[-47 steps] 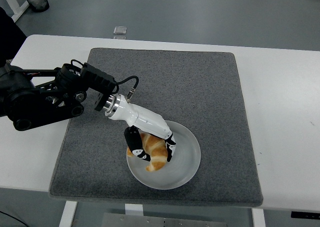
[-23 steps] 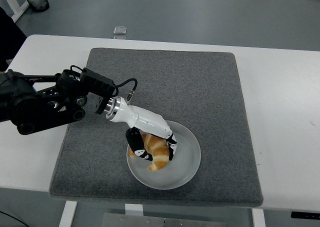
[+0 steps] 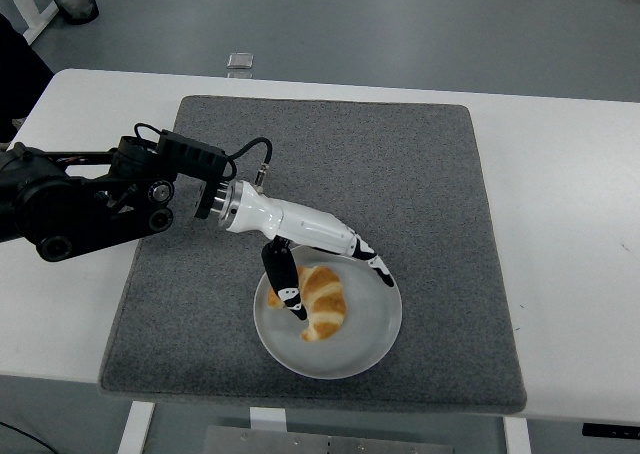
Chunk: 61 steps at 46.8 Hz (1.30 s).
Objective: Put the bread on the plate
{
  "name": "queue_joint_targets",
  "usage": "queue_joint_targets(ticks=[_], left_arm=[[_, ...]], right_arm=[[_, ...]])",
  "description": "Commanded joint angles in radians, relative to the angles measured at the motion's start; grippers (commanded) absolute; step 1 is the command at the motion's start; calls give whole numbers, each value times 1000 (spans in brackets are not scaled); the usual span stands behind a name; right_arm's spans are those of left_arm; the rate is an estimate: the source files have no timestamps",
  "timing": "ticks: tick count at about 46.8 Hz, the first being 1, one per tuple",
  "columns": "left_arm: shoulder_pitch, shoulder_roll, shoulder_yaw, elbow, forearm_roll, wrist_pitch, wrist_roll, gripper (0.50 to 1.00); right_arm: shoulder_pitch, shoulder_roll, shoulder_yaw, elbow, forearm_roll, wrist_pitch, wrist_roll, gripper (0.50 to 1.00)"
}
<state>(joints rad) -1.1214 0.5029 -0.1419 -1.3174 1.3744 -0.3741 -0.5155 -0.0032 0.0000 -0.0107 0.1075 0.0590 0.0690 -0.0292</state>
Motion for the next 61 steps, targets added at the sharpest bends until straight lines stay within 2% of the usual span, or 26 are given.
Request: queue_joint_targets(ticks=[1, 10, 17, 23, 29, 34, 43, 55, 61], left_arm=[[-6, -1, -65, 20, -116, -2, 0, 994], [2, -1, -162, 118, -346, -2, 2, 994], [8, -1, -168, 225, -659, 9, 3, 994], [11, -6, -163, 319, -926, 69, 8, 994], [23, -9, -166, 386, -1089, 138, 14, 994], [34, -7, -169, 415, -1199, 162, 26, 994], [66, -3, -171, 420, -1448, 222, 78, 994], [138, -1, -208, 417, -1667, 208, 89, 994], [216, -9, -295, 412, -1692, 146, 89, 994]], right_arm=[[0, 0, 0, 0, 1, 0, 0, 952], [-1, 0, 0, 0, 1, 0, 0, 952], [-1, 0, 0, 0, 1, 0, 0, 952], [0, 0, 0, 0, -1, 0, 0, 952], [-1, 0, 0, 0, -1, 0, 0, 952], [-1, 0, 0, 1, -1, 0, 0, 952], [0, 0, 0, 0, 1, 0, 0, 952], [0, 0, 0, 0, -1, 0, 0, 952], [0, 0, 0, 0, -1, 0, 0, 952]])
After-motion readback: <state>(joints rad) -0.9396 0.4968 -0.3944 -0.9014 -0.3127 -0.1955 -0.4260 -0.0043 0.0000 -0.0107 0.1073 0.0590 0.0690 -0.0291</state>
